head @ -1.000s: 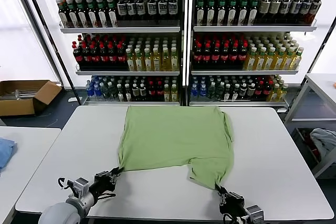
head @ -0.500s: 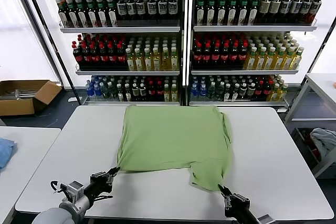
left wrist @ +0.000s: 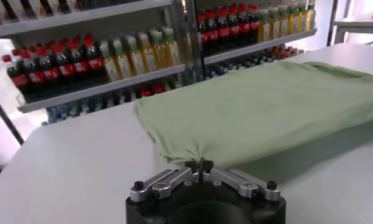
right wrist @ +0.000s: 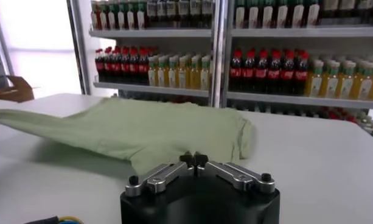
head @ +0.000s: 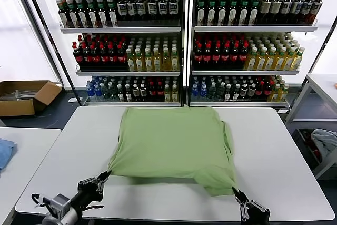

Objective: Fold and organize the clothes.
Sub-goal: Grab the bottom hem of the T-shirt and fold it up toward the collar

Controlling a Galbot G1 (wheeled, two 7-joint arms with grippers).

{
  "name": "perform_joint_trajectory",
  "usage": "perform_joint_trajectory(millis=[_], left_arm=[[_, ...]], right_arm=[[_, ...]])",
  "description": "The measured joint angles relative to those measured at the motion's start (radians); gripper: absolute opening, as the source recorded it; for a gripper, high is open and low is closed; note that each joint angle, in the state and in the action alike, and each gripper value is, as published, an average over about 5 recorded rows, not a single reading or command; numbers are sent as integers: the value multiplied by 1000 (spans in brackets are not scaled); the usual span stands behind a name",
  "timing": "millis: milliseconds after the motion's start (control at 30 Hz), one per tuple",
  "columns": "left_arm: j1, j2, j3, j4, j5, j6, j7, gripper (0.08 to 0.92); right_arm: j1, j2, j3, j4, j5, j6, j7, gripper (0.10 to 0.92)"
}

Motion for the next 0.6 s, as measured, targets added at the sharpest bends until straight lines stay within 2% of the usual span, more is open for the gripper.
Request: perform_joint_trajectory(millis=[167, 300, 600], left_arm=[[35, -6, -16, -44, 13, 11, -3, 102], [19, 2, -12, -48, 16, 15, -3, 103], [-155, -5, 51, 42, -9, 28, -2, 102]], right_arm=[[11, -21, -4, 8, 50, 4, 9, 107], [77, -52, -19, -6, 103, -23, 35, 107], [339, -118, -74, -121, 232, -110, 124, 107]])
